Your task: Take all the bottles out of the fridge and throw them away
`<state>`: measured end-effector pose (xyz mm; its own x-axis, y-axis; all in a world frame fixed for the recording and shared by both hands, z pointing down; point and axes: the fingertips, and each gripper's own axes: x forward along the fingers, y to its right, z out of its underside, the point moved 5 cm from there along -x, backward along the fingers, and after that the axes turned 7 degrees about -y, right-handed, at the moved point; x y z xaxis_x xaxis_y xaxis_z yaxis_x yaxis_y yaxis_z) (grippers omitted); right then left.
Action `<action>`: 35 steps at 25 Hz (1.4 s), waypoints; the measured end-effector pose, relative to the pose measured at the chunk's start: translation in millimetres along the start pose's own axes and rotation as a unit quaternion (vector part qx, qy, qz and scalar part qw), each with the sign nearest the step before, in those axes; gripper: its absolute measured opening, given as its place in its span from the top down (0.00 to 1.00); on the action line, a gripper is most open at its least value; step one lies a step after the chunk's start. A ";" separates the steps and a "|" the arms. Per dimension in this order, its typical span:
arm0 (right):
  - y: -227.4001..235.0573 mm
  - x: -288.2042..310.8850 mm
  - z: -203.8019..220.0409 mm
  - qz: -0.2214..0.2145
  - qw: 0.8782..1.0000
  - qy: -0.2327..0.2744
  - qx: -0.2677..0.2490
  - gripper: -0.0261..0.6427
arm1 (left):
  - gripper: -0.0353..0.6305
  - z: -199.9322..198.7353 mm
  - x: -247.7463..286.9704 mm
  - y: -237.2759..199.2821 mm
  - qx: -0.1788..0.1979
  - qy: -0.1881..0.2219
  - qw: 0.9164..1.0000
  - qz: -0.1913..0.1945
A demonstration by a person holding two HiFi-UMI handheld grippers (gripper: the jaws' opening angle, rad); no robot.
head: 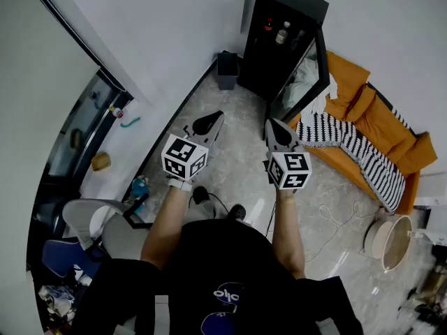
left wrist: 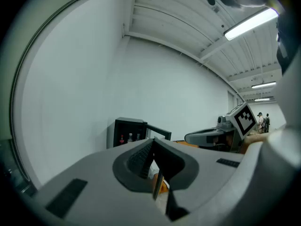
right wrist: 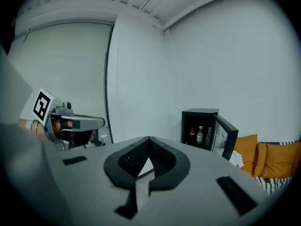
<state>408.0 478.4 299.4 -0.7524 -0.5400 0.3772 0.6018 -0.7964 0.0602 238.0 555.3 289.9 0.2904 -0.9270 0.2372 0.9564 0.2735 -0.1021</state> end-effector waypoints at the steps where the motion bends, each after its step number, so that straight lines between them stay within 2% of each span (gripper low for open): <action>1: -3.7 3.2 -0.3 0.000 1.000 -0.001 -0.001 0.95 | 0.94 0.9 -2.0 -4.5 0.000 0.000 1.000 0.000; 10: -36.1 35.9 -3.6 0.006 1.000 -0.016 0.002 0.95 | 0.94 11.2 -19.8 -54.5 -0.005 0.003 1.000 0.010; 16: -45.5 53.1 -5.0 0.028 0.999 -0.024 0.003 0.95 | 0.94 15.1 -20.3 -74.5 0.007 0.001 0.999 0.043; 22: -53.9 68.2 -9.3 0.043 0.999 -0.022 0.007 0.95 | 0.94 20.7 -12.8 -99.5 0.003 0.000 0.998 0.063; 28: -50.0 98.6 -11.8 0.048 0.998 -0.025 0.017 0.95 | 0.94 25.7 6.4 -124.5 0.000 -0.009 0.997 0.080; 35: -22.0 154.6 -30.2 0.032 0.999 -0.016 0.024 0.95 | 0.94 15.0 47.3 -158.0 0.008 -0.021 0.997 0.077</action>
<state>270.4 404.2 328.4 -0.7034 -0.5801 0.4107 0.6612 -0.7461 0.0784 101.1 472.1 331.7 0.4344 -0.8621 0.2608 0.9007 0.4161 -0.1247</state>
